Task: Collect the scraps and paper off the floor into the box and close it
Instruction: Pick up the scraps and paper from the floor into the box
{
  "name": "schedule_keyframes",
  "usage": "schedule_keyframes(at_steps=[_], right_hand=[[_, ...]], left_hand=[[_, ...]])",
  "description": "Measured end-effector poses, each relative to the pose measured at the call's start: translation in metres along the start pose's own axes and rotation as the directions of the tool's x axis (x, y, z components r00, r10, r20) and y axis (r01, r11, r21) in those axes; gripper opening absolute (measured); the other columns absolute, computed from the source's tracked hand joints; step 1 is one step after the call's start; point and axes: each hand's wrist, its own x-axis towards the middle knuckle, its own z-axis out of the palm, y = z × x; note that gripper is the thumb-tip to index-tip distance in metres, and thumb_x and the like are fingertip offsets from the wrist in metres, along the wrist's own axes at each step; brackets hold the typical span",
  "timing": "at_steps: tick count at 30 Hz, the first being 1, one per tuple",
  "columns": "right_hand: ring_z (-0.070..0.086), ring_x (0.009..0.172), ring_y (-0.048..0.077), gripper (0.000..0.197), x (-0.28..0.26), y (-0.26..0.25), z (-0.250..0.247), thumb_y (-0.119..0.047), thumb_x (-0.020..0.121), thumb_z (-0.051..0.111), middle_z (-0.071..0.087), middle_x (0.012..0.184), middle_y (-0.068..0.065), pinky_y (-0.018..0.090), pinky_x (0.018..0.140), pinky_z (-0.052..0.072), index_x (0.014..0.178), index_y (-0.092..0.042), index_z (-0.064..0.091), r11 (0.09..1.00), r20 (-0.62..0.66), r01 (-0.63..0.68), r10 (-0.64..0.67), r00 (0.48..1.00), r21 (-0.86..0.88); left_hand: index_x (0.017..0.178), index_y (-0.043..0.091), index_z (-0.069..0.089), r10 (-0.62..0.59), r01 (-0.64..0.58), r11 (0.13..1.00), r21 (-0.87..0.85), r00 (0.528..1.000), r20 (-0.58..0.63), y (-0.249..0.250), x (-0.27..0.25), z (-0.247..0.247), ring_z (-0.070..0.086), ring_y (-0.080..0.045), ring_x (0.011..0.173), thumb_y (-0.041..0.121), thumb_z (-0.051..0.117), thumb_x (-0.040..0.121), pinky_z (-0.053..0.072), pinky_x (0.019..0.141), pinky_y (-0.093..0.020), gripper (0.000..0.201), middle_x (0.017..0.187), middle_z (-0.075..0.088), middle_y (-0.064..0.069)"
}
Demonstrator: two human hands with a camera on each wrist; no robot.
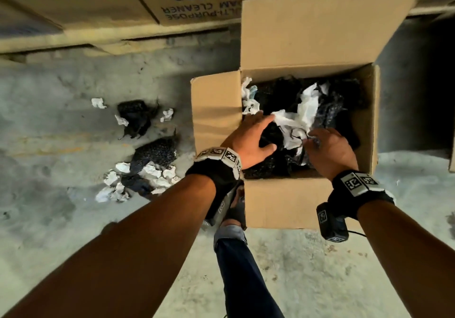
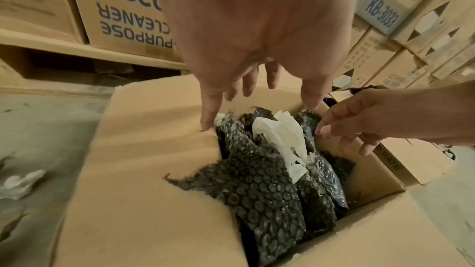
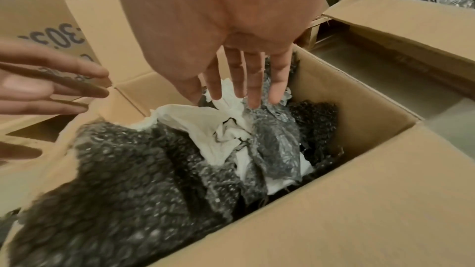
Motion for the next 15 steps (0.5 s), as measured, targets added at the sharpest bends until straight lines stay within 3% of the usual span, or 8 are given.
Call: schedule_keyframes(at_steps=[2,5,8,12,15], right_hand=[[0.062,0.107,0.043,0.033,-0.006,-0.017,0.003,-0.034,0.096,0.061,0.060,0.126,0.018,0.045,0.083,0.051,0.123,-0.016,0.066,0.999,-0.025,0.037,-0.037,0.999,-0.008],[0.064,0.102,0.042,0.032,-0.016,-0.048,0.011,-0.034,0.095,0.061,0.062,0.121,0.017,0.045,0.082,0.052,0.122,-0.018,0.065,0.993,-0.069,0.114,-0.114,0.991,0.003],[0.061,0.108,0.042,0.036,-0.028,-0.090,0.026,-0.033,0.095,0.061,0.061,0.125,0.018,0.046,0.087,0.052,0.129,-0.018,0.061,0.981,-0.072,0.192,-0.190,0.979,0.036],[0.056,0.117,0.037,0.043,-0.052,-0.151,0.050,-0.028,0.096,0.062,0.055,0.135,0.016,0.040,0.096,0.046,0.137,-0.016,0.056,0.940,-0.056,0.331,-0.328,0.943,0.086],[0.050,0.126,0.034,0.048,-0.075,-0.199,0.078,-0.033,0.097,0.060,0.051,0.141,0.011,0.042,0.101,0.045,0.143,-0.023,0.049,0.922,-0.020,0.373,-0.373,0.928,0.101]], left_hand=[[0.151,0.021,0.032,0.012,-0.011,1.000,0.006,0.999,-0.036,-0.005,-0.010,-0.007,0.026,-0.023,0.147,0.034,0.063,0.090,0.028,0.119,-0.036,0.069,0.158,0.029,-0.009],[0.146,0.020,0.037,0.013,-0.013,1.000,0.005,0.994,-0.105,-0.023,-0.030,-0.018,0.040,-0.024,0.139,0.035,0.062,0.088,0.040,0.109,-0.045,0.065,0.150,0.040,-0.006],[0.146,0.015,0.036,-0.025,0.022,1.000,-0.018,0.986,-0.168,-0.058,-0.064,-0.036,0.046,-0.030,0.133,0.034,0.063,0.085,0.044,0.104,-0.046,0.070,0.146,0.043,-0.012],[0.152,0.027,0.017,-0.182,0.171,0.983,-0.067,0.954,-0.237,-0.118,-0.126,-0.061,0.036,-0.033,0.141,0.046,0.061,0.080,0.038,0.111,-0.050,0.086,0.157,0.027,-0.013],[0.154,0.028,0.016,-0.301,0.283,0.953,-0.105,0.908,-0.291,-0.171,-0.182,-0.076,0.020,-0.028,0.150,0.051,0.060,0.080,0.029,0.117,-0.050,0.089,0.162,0.020,-0.011]])
